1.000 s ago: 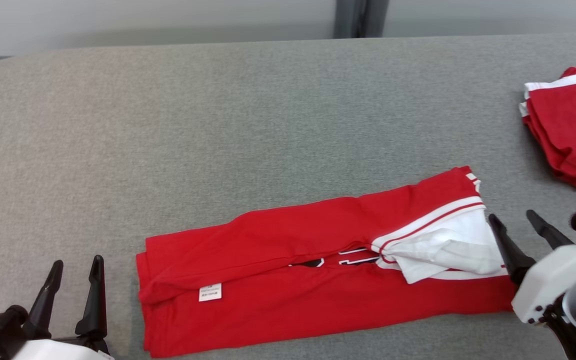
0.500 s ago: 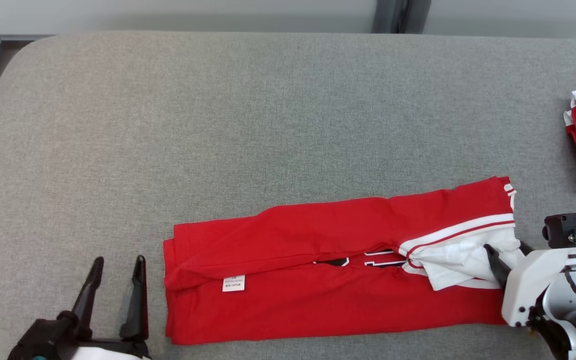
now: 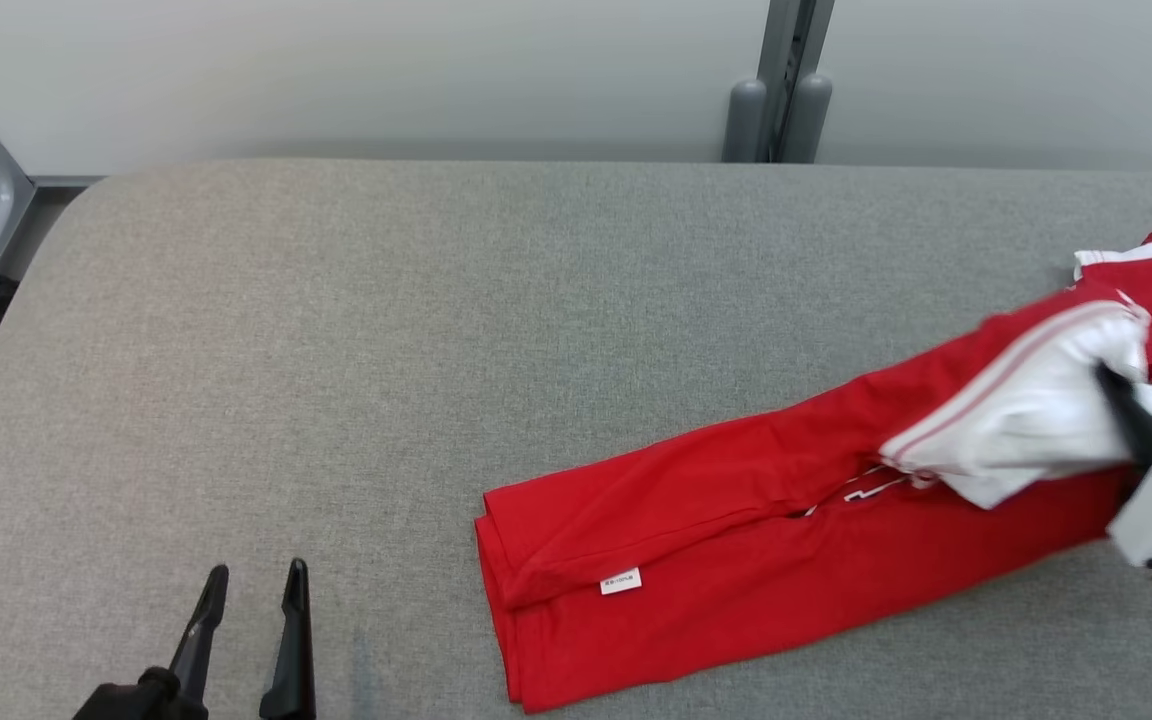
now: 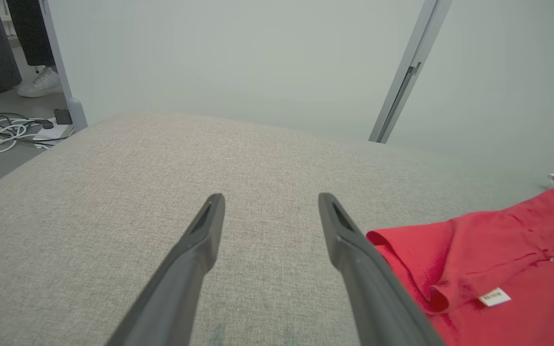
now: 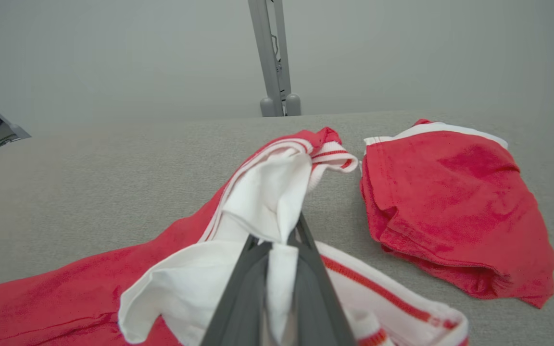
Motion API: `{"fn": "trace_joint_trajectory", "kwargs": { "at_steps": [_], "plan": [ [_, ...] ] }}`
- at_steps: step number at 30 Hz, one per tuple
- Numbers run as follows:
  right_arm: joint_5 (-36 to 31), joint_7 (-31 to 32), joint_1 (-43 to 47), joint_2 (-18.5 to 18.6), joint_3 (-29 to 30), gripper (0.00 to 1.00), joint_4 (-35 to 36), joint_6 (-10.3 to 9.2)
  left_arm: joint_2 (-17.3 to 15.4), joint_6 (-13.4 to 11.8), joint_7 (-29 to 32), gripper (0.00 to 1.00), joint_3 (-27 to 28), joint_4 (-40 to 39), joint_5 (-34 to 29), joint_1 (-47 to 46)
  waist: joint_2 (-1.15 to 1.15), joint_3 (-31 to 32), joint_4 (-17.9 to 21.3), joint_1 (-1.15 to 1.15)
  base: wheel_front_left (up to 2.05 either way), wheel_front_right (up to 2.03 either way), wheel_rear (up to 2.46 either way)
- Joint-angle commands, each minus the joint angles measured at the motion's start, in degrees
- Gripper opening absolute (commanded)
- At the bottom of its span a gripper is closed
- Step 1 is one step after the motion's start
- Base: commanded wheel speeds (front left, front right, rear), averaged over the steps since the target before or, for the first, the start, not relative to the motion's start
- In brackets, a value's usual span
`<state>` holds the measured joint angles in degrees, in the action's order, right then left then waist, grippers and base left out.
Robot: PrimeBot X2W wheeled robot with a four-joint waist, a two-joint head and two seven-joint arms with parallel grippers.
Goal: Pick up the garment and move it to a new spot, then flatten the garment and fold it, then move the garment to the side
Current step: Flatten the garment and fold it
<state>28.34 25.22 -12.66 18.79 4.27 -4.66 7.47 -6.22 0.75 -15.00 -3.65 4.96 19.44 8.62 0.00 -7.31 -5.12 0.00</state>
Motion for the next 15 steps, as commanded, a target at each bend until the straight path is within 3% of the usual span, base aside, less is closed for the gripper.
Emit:
{"fn": "trace_joint_trajectory", "kwargs": {
  "at_steps": [1,7,10,15],
  "plan": [
    [0.5,0.77,0.83,-0.77,-1.19,0.0,2.45,0.05,0.19,0.35,-0.21,1.0,0.46,0.26,-0.64,0.46,0.0,0.67,-0.07,0.0,0.0,0.0,0.0],
    [0.83,4.59,4.09,-7.94,-16.02,0.0,12.22,0.04,1.65,1.93,-0.15,1.0,0.41,2.01,-1.48,0.21,0.0,0.39,-0.88,0.0,0.0,0.0,0.0],
    [1.18,2.96,5.0,-13.05,-22.97,0.0,10.06,0.04,2.17,2.25,-0.16,1.0,0.57,3.05,-1.37,-0.31,0.0,0.15,-1.43,0.0,0.0,0.0,0.0],
    [0.83,-2.76,3.18,-15.72,-30.69,0.0,0.72,0.05,2.49,3.01,-0.16,1.0,-0.94,6.4,-1.13,-1.82,0.0,0.15,-2.98,0.0,0.0,0.0,0.0]
  ]
}}
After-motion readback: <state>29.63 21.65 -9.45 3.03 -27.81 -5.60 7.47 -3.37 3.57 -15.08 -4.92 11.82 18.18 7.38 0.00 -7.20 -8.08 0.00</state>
